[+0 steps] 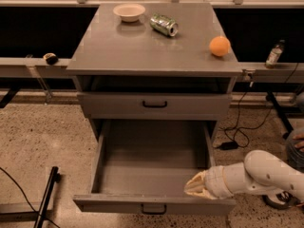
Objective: Close middle drawer
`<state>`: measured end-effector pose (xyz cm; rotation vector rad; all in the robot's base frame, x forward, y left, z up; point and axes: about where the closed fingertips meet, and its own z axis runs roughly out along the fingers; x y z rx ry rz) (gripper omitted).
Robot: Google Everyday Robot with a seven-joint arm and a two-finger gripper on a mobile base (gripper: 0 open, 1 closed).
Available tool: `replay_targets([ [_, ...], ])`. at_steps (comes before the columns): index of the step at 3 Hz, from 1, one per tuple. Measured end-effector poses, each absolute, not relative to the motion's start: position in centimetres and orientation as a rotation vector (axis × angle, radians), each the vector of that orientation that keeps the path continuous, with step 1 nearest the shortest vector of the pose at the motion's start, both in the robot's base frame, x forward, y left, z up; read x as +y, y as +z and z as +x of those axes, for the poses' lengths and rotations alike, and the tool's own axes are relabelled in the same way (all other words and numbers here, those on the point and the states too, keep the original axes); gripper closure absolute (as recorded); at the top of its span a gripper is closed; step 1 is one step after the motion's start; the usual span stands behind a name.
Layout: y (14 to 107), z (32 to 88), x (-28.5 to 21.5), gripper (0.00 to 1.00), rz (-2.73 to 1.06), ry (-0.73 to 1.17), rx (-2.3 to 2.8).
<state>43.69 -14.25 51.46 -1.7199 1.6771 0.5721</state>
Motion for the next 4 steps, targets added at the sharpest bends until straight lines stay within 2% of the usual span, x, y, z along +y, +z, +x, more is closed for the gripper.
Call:
replay_targets([
  [1,49.7,42.0,-14.5,0.96,-1.661,0.636,1.733],
  [2,49.7,42.0,-14.5,1.00,-1.661,0.637,1.733],
  [4,47.0,41.7,-13.7,1.00,-1.660,0.669,1.752],
])
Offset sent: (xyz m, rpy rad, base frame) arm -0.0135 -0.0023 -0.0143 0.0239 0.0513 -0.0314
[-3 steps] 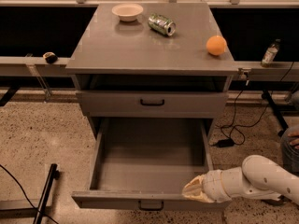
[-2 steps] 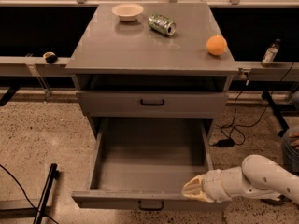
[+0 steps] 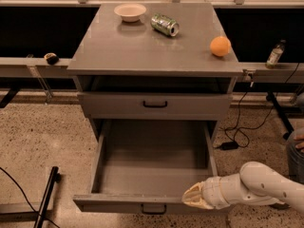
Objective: Close middle drawer
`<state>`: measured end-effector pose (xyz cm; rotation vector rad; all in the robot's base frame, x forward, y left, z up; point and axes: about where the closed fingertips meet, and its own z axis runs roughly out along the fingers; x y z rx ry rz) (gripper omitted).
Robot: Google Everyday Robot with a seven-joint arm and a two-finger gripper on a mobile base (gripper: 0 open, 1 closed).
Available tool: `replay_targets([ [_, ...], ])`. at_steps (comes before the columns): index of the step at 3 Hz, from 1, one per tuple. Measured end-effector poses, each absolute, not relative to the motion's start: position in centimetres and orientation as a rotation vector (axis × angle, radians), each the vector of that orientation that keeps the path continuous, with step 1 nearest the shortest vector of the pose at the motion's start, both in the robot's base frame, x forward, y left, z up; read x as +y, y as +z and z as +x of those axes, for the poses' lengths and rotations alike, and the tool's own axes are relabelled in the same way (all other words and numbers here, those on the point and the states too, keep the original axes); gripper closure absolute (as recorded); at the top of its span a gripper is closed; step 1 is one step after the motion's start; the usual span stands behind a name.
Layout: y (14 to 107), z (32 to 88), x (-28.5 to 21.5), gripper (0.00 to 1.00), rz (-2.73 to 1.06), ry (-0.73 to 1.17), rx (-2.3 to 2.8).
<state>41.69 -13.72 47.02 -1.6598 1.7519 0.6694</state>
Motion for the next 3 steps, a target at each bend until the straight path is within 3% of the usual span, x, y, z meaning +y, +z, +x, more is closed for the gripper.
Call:
replay_targets([
  [3,45.22,40.37,-12.54,1.00,-1.672,0.708,1.741],
])
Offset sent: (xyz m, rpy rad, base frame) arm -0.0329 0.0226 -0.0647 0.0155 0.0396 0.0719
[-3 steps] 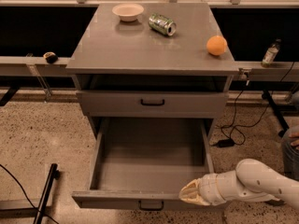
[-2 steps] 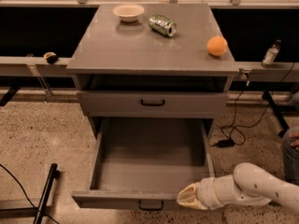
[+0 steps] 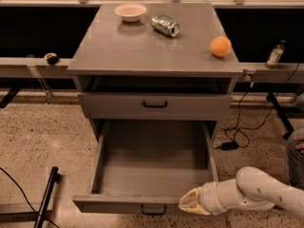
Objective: Close middle drawer
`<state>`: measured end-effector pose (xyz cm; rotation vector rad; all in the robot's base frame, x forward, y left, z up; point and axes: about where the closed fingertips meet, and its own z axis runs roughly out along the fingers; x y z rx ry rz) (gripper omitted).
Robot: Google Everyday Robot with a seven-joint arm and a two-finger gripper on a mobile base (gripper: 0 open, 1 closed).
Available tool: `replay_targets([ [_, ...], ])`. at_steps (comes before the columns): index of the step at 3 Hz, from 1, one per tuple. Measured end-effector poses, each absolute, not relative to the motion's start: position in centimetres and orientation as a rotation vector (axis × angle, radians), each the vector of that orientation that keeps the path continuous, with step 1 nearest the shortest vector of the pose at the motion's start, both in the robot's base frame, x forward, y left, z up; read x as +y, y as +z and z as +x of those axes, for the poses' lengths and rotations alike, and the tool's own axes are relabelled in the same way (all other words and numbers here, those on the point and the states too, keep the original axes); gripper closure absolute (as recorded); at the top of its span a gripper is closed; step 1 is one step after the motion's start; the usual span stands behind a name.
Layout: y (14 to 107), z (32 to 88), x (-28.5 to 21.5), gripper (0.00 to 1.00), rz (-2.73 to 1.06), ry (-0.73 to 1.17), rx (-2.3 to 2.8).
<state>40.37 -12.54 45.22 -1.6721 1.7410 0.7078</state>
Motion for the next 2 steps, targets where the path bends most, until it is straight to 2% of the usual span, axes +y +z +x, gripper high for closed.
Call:
replay_targets([
  [2,45.13,39.44,-11.69,1.00,-1.714,0.730,1.701],
])
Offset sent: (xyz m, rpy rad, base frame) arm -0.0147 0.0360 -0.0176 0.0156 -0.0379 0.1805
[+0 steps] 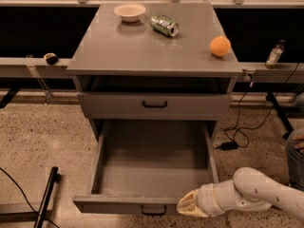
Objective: Close middle drawer
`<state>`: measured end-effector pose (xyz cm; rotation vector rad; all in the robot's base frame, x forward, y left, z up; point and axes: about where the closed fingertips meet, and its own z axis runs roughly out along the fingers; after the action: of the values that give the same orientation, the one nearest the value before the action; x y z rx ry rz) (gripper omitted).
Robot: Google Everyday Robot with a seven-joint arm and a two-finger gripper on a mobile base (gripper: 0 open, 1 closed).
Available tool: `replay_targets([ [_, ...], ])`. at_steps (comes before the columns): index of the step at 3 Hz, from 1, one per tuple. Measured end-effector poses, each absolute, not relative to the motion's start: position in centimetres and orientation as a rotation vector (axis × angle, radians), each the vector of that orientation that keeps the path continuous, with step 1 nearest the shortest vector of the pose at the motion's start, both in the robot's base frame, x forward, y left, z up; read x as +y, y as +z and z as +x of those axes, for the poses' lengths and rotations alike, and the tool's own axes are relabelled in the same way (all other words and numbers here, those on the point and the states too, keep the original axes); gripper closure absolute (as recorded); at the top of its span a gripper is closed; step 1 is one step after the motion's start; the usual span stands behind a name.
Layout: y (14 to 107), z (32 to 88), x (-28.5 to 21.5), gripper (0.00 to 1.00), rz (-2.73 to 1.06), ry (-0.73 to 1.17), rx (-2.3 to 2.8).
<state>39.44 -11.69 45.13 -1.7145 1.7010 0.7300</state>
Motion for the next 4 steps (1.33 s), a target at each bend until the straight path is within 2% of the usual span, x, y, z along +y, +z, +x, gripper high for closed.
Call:
replay_targets([
  [1,44.5,38.4,-11.5,1.00,-1.724,0.614,1.603],
  [2,45.0,36.7,-12.0,1.00,-1.768,0.376,1.487],
  [3,44.8,36.8,-12.8,1.00,-1.740,0.259,1.494],
  [4,44.8,36.9,-12.8,1.00,-1.741,0.260,1.492],
])
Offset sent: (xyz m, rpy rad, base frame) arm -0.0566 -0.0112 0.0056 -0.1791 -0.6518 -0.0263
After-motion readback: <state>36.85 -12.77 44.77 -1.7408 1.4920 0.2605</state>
